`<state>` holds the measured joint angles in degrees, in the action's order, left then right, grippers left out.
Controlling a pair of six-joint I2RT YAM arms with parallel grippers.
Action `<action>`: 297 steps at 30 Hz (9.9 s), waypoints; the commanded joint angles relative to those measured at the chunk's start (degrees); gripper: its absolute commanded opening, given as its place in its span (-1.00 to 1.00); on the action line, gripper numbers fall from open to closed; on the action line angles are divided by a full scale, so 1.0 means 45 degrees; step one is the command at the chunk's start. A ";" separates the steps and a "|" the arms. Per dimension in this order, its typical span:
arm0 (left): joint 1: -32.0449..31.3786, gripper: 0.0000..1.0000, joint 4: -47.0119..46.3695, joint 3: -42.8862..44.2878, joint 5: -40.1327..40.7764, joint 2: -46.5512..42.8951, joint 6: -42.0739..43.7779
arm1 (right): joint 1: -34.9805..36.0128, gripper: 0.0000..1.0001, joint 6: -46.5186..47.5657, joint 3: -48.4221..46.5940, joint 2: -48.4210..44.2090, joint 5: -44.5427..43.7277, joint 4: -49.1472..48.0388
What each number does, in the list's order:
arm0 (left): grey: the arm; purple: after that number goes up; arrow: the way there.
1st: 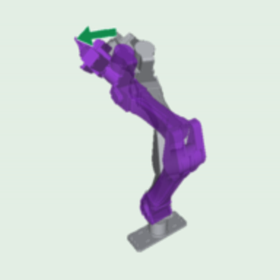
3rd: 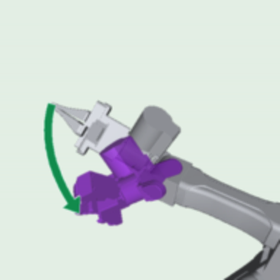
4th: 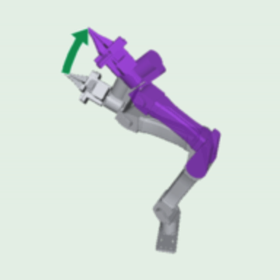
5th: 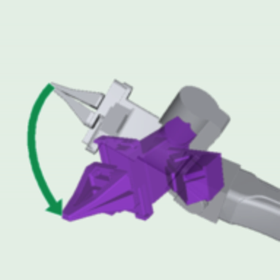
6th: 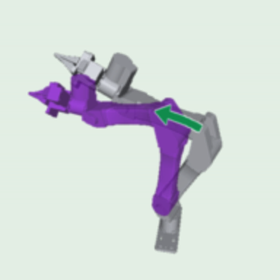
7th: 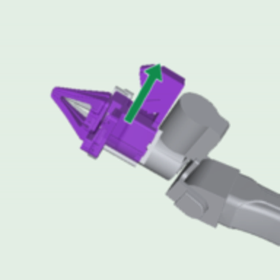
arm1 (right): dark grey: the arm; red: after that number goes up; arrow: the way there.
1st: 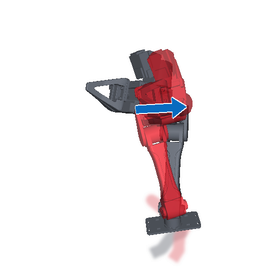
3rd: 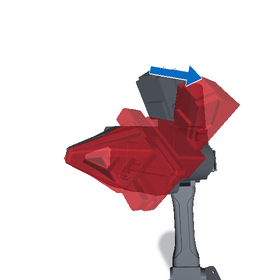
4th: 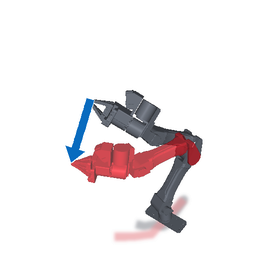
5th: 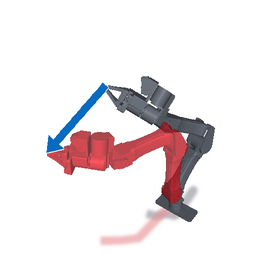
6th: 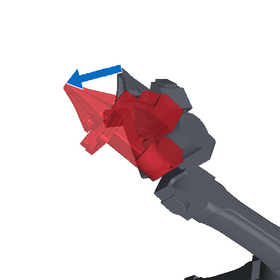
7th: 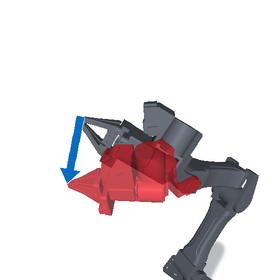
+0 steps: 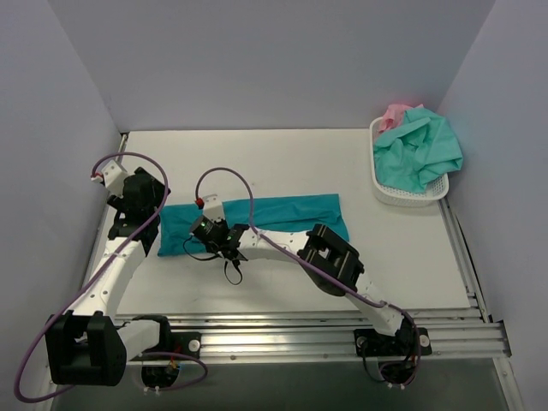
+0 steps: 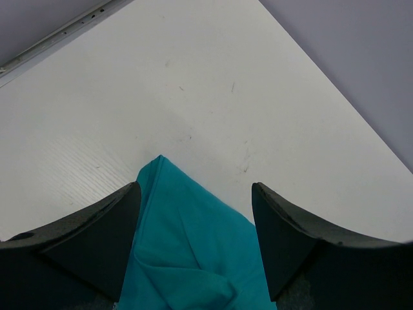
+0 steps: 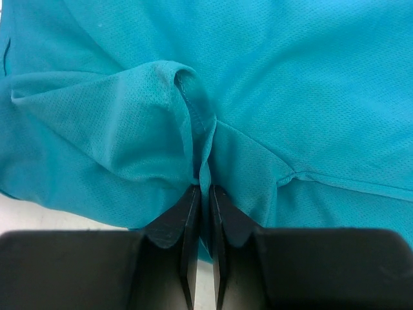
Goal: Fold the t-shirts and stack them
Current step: Fold the other side of the tshirt into a rectangle, then rotate the tshirt 90 degrees, then grab the bottom of the folded rectangular tshirt with both arms
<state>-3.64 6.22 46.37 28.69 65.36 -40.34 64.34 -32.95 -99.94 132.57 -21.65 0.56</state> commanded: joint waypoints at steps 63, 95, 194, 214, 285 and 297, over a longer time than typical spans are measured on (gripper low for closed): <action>0.0086 0.56 -0.0738 -0.0070 -0.0008 -0.0208 -0.0216 | -0.0235 -0.57 0.0662 -0.3613 0.1439 -0.0033 -0.0006; 0.0203 0.57 -0.0191 -0.0148 0.0519 -0.0990 -0.0099 | 0.1914 0.52 0.0076 0.0626 -0.1452 -0.1263 -0.1178; 0.1904 -0.79 -0.0215 1.9372 -1.1021 1.9160 -0.4492 | -0.2460 0.51 -0.0119 0.8947 -0.9969 -0.3041 -0.1959; -0.2218 -0.20 -0.4037 2.4989 -1.0886 2.3269 -0.6779 | -0.3105 0.48 -0.0119 0.9865 -1.0945 -0.3098 -0.2175; -0.6436 0.88 0.1041 -0.4227 -0.1219 -0.3234 -0.3200 | -0.1389 0.48 -0.5490 1.5568 -1.2175 -0.0324 -0.5280; -0.7101 0.89 -0.2102 -0.6827 -0.1316 -0.1910 -0.4278 | 0.0098 0.30 -0.7013 1.6700 -1.2370 -0.0950 -0.5670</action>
<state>-35.44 4.69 16.45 22.52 54.98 -57.39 64.55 -60.82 -27.46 78.98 -22.48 -23.94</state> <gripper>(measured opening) 0.940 0.668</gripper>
